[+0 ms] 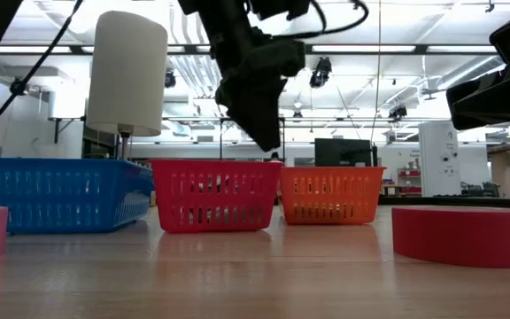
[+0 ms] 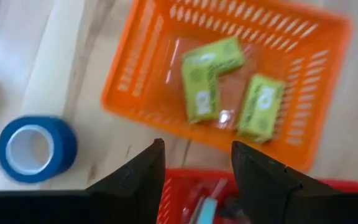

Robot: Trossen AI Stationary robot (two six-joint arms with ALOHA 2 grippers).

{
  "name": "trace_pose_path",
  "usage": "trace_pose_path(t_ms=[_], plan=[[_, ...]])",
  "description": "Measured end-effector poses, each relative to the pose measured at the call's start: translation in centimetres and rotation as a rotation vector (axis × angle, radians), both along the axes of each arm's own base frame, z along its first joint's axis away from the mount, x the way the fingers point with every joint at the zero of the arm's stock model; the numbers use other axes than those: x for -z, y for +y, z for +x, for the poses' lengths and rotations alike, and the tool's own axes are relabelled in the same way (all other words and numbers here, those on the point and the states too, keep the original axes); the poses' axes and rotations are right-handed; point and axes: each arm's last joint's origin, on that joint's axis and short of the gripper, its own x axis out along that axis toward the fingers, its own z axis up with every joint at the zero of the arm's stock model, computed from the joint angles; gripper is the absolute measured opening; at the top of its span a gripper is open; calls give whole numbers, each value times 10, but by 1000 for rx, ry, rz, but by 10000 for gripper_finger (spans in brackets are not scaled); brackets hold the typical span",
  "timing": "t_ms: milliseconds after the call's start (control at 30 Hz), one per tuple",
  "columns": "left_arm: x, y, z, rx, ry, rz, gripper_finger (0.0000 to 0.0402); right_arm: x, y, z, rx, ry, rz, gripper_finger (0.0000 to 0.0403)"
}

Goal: Pick and place Stapler, Stapler remover, tape
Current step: Put the pink tape into the blue bin

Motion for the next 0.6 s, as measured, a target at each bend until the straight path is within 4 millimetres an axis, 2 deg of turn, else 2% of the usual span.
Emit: trace_pose_path(t_ms=[133, 233, 433, 600], plan=[[3, 8, -6, -24, 69, -8, 182, 0, 0, 0, 0, 0, 0, 8], [4, 4, -9, -5, 105, -30, 177, 0, 0, 0, 3, 2, 11, 8], [-5, -44, -26, 89, 163, -37, 167, 2, 0, 0, 6, 21, 12, 8], [-17, -82, -45, 47, 160, -77, 165, 4, 1, 1, 6, 39, 0, 8]])
